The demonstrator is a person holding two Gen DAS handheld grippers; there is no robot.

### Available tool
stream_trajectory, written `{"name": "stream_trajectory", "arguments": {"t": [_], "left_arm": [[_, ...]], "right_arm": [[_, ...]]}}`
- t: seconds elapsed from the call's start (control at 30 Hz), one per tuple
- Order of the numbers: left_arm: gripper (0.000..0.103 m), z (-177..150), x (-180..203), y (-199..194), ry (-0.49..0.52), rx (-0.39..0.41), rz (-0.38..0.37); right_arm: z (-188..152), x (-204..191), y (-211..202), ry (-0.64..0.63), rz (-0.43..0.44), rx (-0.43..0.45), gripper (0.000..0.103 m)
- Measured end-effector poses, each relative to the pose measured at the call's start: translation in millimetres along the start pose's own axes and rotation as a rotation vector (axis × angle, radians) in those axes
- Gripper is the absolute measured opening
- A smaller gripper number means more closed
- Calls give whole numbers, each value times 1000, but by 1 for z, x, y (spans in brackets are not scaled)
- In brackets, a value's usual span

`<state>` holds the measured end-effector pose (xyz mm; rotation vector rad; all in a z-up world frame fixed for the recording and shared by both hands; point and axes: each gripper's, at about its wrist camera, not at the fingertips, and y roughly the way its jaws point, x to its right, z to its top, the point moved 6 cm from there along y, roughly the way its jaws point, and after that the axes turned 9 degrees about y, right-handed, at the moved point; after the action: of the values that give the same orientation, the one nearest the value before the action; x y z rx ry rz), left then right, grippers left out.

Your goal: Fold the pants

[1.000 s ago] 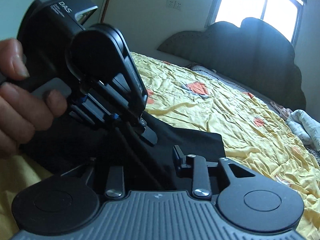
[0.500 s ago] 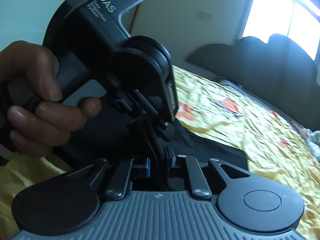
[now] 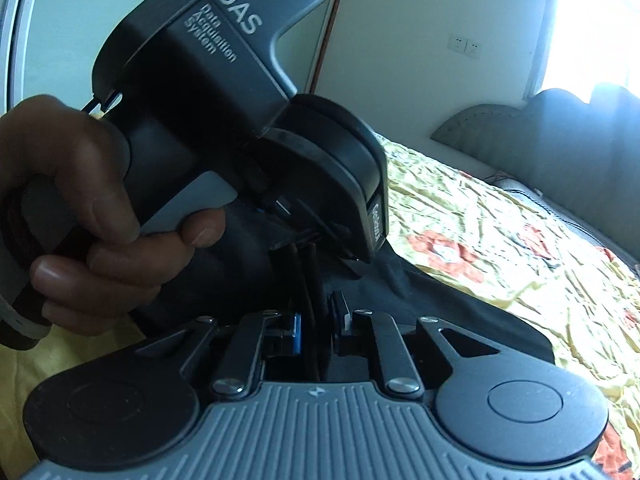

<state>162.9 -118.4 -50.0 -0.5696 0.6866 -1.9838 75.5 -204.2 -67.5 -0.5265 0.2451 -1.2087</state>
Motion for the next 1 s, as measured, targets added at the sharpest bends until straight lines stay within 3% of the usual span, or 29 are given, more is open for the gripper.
{"name": "stream_trajectory", "arguments": {"t": [0.13, 0.17, 0.27, 0.4, 0.53, 0.63, 0.7, 0.8, 1.0], "left_arm": [[7, -6, -5, 4, -12, -11, 3], [21, -8, -7, 6, -20, -23, 9], [34, -9, -18, 3, -58, -27, 25], [37, -3, -39, -10, -66, 2, 129], [37, 5, -49, -16, -53, 15, 169], [44, 6, -39, -9, 12, -7, 186], [45, 1, -31, 0, 79, -44, 226], [46, -6, -27, 4, 121, -51, 259], [49, -4, -32, -2, 85, -43, 254]], "right_arm": [[2, 6, 10, 2, 13, -17, 14], [3, 4, 16, -3, 15, -32, 14], [12, 11, 29, 0, 17, -52, 14], [27, 21, 18, 72, 157, -64, 15], [47, 60, -4, 264, 271, 1, 15], [49, 95, 8, 386, 217, 4, 15], [41, 107, 26, 411, 145, -52, 15], [23, 109, 51, 402, 122, -160, 15], [27, 107, 44, 419, 110, -78, 17]]}}
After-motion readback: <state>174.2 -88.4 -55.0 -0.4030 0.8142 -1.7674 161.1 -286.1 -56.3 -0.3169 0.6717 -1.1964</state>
